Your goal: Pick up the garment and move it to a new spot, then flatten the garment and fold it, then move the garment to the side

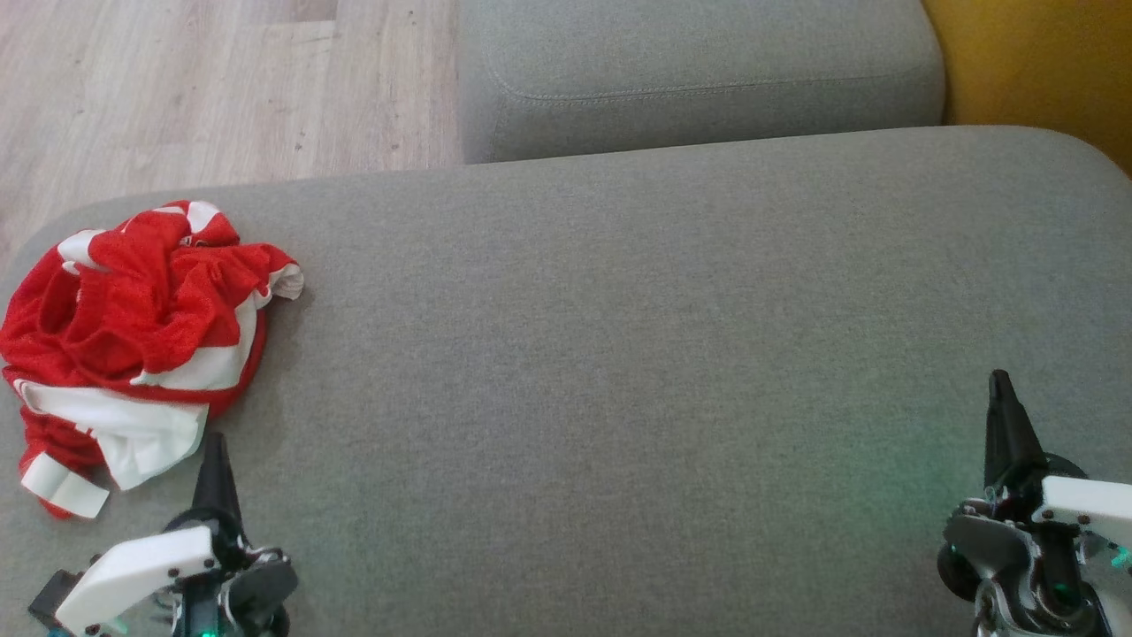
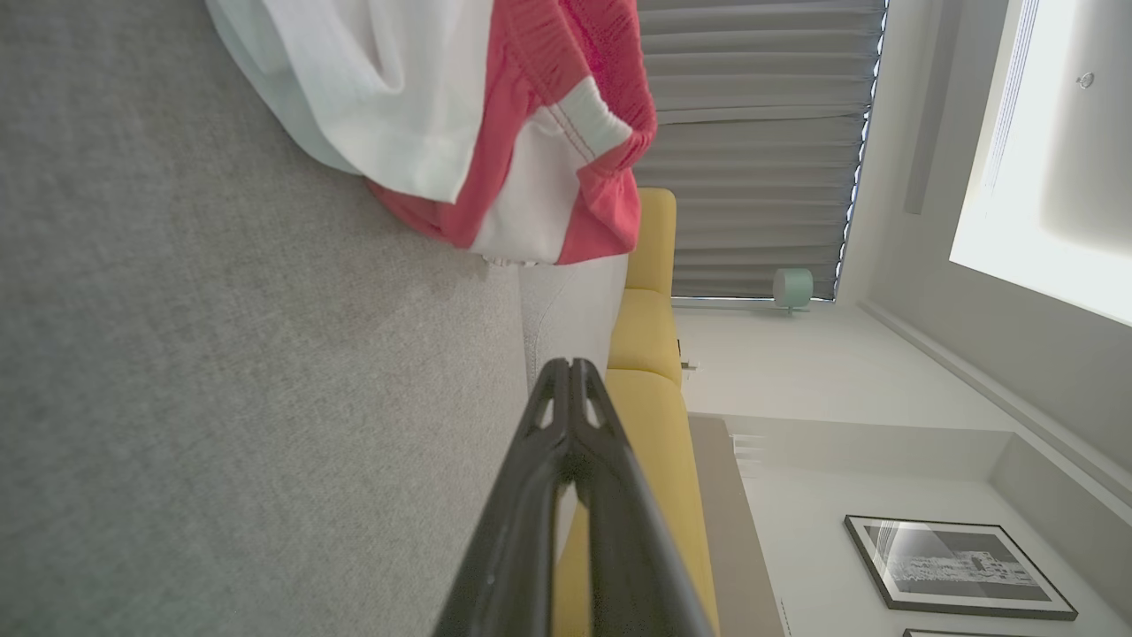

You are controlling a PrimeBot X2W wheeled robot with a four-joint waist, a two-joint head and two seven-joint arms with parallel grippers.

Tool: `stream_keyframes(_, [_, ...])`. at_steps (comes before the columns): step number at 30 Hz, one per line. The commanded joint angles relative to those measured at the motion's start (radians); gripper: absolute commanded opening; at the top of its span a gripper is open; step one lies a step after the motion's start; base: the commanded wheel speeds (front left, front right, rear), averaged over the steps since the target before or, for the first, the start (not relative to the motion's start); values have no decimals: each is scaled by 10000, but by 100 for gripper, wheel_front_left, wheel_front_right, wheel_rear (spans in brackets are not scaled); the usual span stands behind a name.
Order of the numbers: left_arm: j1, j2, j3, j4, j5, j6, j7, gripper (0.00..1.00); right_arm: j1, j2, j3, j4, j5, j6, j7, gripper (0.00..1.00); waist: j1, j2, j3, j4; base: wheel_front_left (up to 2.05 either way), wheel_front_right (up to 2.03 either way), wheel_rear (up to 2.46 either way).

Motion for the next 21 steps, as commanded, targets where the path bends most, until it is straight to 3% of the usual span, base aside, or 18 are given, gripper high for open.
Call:
stream_keyframes(1, [-513,50,353,-283,89,-67,31,0,-495,-52,213,-315,-26,39,56,0,0,0,0,0,0,0,0])
stream_keyframes(9, [-513,50,353,-283,89,-67,31,0,-495,-52,213,-315,-26,39,56,0,0,0,0,0,0,0,0])
stream_keyframes(10, [0,0,0,0,0,0,0,100,0,0,0,0,0,0,0,100,0,0,0,0,0,0,0])
stream_keyframes(13, [258,-15,-93,522,0,9,-19,100,294,40,35,519,1,-2,-8,100,0,0,1,0,0,0,0])
stream_keyframes(21, [214,-11,-286,486,301,4,-258,100,281,8,330,460,-264,1,-250,100,0,0,-42,11,0,0,0])
